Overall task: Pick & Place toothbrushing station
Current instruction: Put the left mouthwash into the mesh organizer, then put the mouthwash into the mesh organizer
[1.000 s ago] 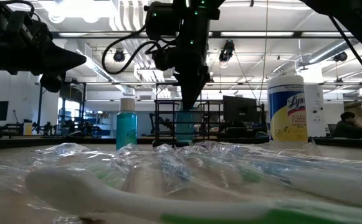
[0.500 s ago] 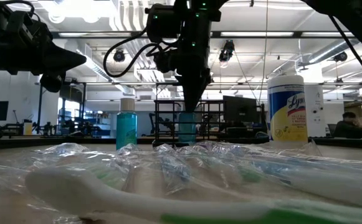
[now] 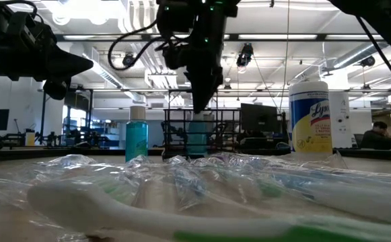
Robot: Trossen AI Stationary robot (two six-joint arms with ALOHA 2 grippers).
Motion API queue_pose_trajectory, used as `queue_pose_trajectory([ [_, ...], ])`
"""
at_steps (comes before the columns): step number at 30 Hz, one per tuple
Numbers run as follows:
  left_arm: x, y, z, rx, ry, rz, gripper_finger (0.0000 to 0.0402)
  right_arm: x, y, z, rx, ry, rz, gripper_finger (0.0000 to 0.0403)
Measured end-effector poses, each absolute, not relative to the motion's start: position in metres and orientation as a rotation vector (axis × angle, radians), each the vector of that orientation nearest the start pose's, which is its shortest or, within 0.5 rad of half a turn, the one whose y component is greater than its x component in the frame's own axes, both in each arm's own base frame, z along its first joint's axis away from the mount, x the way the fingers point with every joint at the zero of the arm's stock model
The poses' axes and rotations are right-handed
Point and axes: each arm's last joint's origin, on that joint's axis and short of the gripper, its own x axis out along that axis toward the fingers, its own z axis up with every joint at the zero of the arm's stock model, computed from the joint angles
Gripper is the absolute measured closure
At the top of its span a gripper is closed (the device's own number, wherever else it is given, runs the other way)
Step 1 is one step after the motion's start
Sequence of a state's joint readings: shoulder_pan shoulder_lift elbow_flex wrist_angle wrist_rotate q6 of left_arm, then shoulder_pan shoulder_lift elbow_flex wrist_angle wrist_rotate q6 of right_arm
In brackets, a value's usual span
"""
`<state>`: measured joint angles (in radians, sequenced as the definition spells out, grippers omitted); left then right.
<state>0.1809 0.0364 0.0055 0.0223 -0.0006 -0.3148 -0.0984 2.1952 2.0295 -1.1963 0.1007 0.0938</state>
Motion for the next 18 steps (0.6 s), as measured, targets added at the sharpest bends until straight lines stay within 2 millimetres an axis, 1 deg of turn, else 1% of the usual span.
queue_pose_trajectory([
  [2, 0.098, 0.018, 0.165, -0.314, -0.02, 0.181, 0.039, 0.444, -0.048, 0.248, 0.071, 1.335, -0.227, 0.0264],
  [5, 0.098, 0.018, 0.165, -0.314, -0.02, 0.181, 0.039, 0.445, -0.047, 0.251, 0.07, 1.324, -0.223, 0.0266],
  [9, 0.098, 0.018, 0.165, -0.314, -0.02, 0.181, 0.039, 0.444, -0.046, 0.258, 0.072, 1.328, -0.22, 0.026],
  [13, 0.098, 0.018, 0.165, -0.314, -0.02, 0.181, 0.039, 0.44, -0.047, 0.268, 0.072, 1.352, -0.222, 0.0255],
  [16, 0.098, 0.018, 0.165, -0.314, -0.02, 0.181, 0.039, 0.434, -0.045, 0.283, 0.079, 1.355, -0.227, 0.0255],
  [18, 0.098, 0.018, 0.165, -0.314, -0.02, 0.181, 0.039, 0.427, -0.045, 0.296, 0.09, 1.341, -0.241, 0.0259],
])
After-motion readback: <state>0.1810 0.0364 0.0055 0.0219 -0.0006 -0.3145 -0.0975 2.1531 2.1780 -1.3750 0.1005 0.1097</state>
